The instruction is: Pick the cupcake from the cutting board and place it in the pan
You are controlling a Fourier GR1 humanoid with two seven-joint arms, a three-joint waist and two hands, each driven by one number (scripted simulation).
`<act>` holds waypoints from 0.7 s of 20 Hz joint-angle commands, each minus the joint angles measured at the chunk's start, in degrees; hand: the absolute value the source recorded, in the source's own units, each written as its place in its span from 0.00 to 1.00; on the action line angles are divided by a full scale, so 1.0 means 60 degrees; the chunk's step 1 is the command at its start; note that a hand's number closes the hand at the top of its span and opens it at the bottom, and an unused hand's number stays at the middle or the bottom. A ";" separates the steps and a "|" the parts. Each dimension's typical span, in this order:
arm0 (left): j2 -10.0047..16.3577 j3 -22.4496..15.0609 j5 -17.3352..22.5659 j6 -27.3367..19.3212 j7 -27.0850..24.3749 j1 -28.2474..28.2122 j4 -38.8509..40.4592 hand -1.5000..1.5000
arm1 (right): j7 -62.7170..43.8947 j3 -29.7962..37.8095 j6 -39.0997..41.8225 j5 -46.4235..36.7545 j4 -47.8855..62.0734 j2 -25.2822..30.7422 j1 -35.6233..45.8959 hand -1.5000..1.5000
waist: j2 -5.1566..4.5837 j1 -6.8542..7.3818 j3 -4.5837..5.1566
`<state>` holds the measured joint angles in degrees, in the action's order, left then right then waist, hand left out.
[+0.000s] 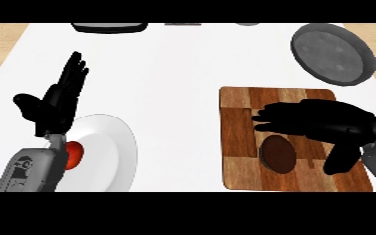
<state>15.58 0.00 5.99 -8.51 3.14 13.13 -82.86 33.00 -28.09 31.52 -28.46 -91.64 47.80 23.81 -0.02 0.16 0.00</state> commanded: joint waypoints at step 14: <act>-0.0321 0.0127 -0.0242 0.0468 0.0086 -0.0870 -0.0797 0.50 | 0.0141 -0.0460 0.0163 -0.3220 0.0755 -0.1374 -0.0091 0.00 | 0.0003 0.0049 0.0000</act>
<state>13.87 0.92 4.22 -7.22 3.68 11.36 -84.90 30.52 -30.71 31.88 -44.38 -90.63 41.43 23.55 0.01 0.24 0.01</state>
